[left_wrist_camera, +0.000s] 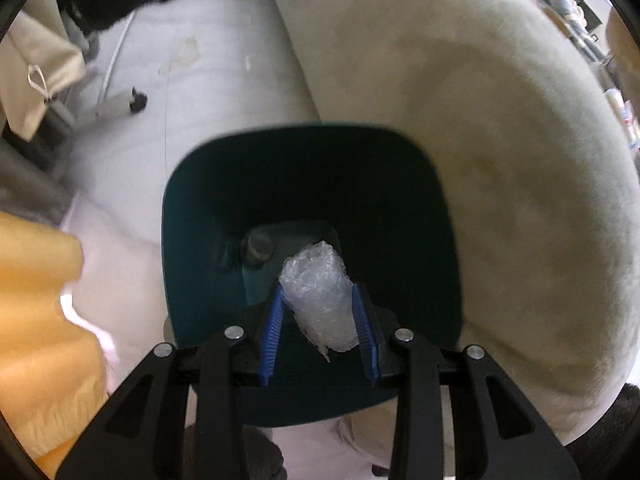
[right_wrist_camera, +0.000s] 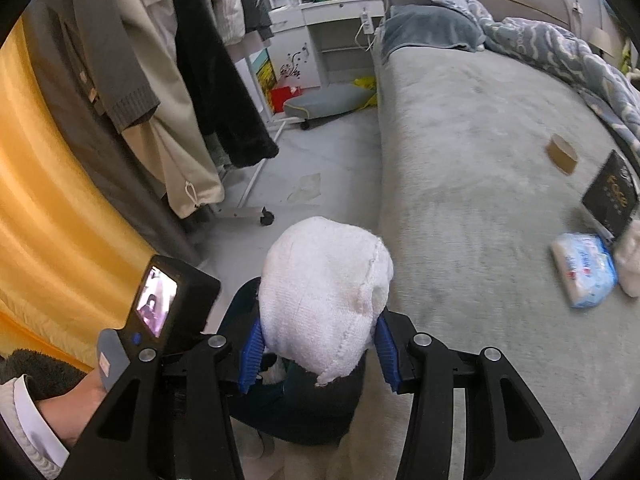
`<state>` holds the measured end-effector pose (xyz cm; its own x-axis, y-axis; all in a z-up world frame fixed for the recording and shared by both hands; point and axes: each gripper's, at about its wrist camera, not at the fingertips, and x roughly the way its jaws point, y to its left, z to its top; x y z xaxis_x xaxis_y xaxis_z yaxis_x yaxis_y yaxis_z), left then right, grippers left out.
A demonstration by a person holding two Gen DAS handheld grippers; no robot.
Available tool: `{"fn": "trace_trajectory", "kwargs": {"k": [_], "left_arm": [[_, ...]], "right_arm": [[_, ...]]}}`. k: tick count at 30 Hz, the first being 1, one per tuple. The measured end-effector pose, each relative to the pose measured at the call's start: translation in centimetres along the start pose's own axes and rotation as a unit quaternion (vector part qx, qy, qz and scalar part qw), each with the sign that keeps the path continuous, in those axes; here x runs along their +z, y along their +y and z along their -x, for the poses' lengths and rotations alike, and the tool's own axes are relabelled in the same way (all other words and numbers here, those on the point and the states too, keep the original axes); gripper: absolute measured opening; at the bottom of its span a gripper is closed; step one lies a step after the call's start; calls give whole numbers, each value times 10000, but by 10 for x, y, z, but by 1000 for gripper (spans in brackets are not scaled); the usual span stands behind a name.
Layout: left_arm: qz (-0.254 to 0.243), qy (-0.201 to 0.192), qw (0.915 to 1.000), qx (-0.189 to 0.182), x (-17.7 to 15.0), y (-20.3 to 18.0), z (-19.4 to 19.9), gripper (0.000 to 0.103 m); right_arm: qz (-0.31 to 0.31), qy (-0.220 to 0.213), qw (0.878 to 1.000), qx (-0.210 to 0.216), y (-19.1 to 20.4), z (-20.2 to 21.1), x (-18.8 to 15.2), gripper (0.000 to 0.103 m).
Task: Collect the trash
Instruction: 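Carry both items over the teal bin and open both tools to drop them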
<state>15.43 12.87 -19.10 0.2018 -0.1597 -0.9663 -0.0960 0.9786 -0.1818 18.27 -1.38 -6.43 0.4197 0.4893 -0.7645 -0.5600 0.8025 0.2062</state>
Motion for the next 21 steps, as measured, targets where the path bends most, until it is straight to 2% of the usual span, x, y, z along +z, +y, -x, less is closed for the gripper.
{"fn": "trace_trajectory", "kwargs": {"k": [7, 11, 15, 21], "left_arm": [[199, 327, 9991, -204, -9, 13, -14, 41], [218, 360, 9989, -199, -13, 20, -15, 59], [187, 69, 9995, -240, -13, 28, -1, 68], [122, -679, 9976, -110, -11, 37, 37, 69]], "right_arm": [[53, 256, 9997, 0, 16, -21, -1, 49], [5, 454, 9990, -36, 17, -36, -3, 49], [-46, 651, 9978, -65, 19, -49, -6, 49], [-53, 919, 9957, -132, 19, -69, -11, 49]]}}
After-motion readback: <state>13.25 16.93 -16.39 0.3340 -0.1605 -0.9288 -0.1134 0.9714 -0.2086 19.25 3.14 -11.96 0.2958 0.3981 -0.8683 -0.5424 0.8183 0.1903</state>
